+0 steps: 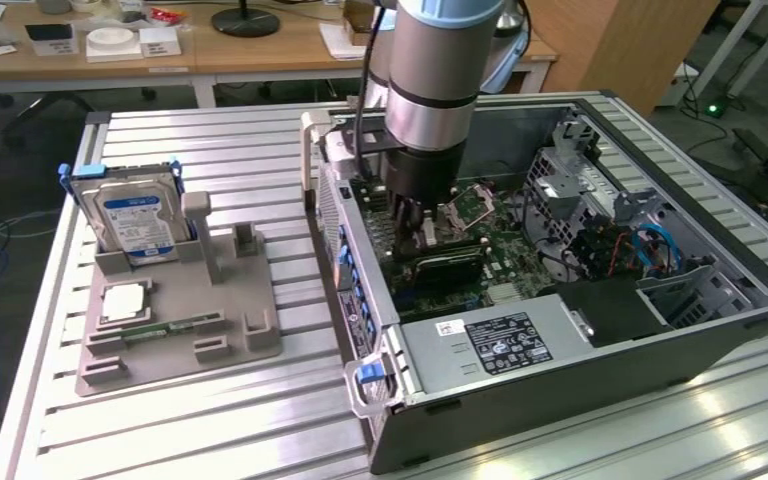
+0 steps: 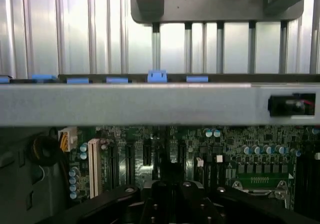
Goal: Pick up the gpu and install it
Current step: 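Insert the gpu into the slot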
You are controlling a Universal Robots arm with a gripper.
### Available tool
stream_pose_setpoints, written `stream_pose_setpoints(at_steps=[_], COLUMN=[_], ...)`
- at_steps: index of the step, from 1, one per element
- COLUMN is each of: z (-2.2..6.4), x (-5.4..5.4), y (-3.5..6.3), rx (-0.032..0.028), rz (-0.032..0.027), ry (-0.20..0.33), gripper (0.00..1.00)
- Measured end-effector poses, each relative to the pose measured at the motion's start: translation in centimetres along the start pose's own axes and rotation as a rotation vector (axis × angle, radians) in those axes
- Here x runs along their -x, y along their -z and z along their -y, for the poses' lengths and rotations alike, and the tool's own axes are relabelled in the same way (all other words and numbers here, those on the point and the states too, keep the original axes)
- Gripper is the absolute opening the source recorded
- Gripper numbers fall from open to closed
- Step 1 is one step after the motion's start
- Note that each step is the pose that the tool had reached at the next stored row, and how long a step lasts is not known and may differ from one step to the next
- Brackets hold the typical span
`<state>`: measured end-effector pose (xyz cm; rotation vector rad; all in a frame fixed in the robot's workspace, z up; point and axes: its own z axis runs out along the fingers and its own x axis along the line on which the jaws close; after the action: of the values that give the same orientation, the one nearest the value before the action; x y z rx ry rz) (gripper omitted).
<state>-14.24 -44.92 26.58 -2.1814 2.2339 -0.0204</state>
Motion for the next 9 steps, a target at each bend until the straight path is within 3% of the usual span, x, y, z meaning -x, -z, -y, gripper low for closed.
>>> stream_pose_setpoints(at_steps=[9], z=[2.59], x=[0.1], y=[-0.06], rx=[-0.0006], rz=[-0.0002], ry=[0.0], gripper=[0.11])
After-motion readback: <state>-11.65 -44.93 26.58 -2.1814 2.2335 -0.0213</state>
